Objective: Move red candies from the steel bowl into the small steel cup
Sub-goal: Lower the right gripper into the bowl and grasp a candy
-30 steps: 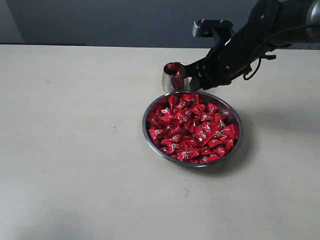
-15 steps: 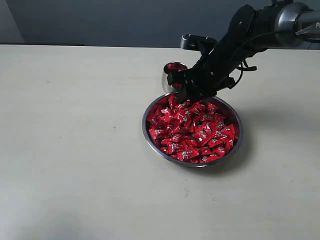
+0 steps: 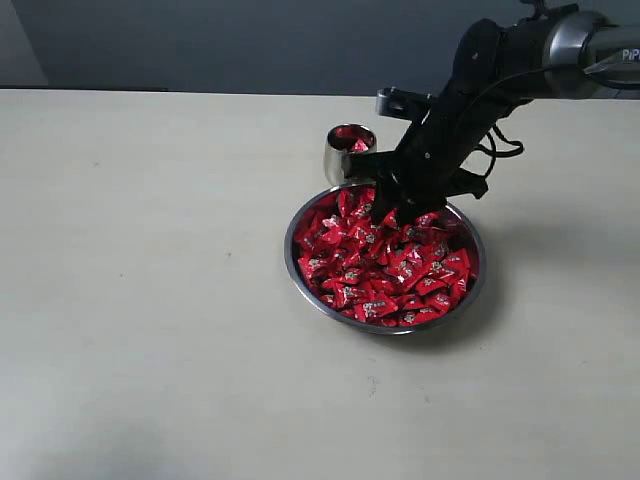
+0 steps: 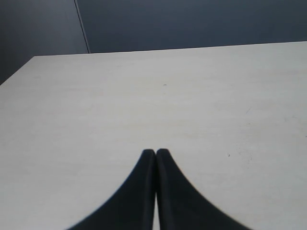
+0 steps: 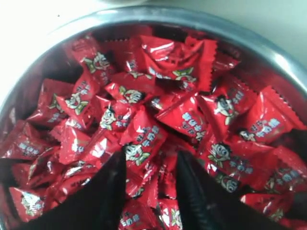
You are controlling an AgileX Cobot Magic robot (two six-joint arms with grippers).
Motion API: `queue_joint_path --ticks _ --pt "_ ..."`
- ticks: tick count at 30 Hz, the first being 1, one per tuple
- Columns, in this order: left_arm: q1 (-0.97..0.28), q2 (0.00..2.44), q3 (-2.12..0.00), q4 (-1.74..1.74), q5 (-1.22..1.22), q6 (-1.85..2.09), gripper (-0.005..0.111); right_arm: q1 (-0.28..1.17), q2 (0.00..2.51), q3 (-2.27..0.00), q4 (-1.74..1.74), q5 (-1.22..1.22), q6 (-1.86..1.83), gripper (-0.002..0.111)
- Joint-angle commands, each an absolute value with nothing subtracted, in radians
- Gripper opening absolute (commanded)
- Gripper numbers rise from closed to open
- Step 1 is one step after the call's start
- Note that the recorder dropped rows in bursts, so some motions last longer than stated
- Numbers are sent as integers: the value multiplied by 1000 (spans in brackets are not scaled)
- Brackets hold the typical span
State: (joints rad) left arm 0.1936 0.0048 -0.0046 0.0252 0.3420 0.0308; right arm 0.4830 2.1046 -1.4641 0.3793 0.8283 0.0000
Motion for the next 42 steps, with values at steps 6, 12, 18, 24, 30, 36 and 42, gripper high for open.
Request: queue_joint_path --ticks 6,12,18,24,30,36,42 --pt "187 0 0 27 334 29 0 513 2108 -1512 428 832 28 35" --pt "187 0 0 27 334 29 0 520 2168 -1608 384 906 119 35" --pt "187 0 0 27 334 29 0 520 2203 -1659 304 970 196 35" --pt "187 0 0 27 334 29 0 520 2209 -1663 252 1003 247 35" --pt "187 0 0 27 334 29 0 520 2208 -1663 259 989 254 32" --pt "187 0 0 27 334 29 0 549 2208 -1663 254 945 249 30" --pt "187 0 0 27 334 29 0 549 2208 -1663 243 951 236 30"
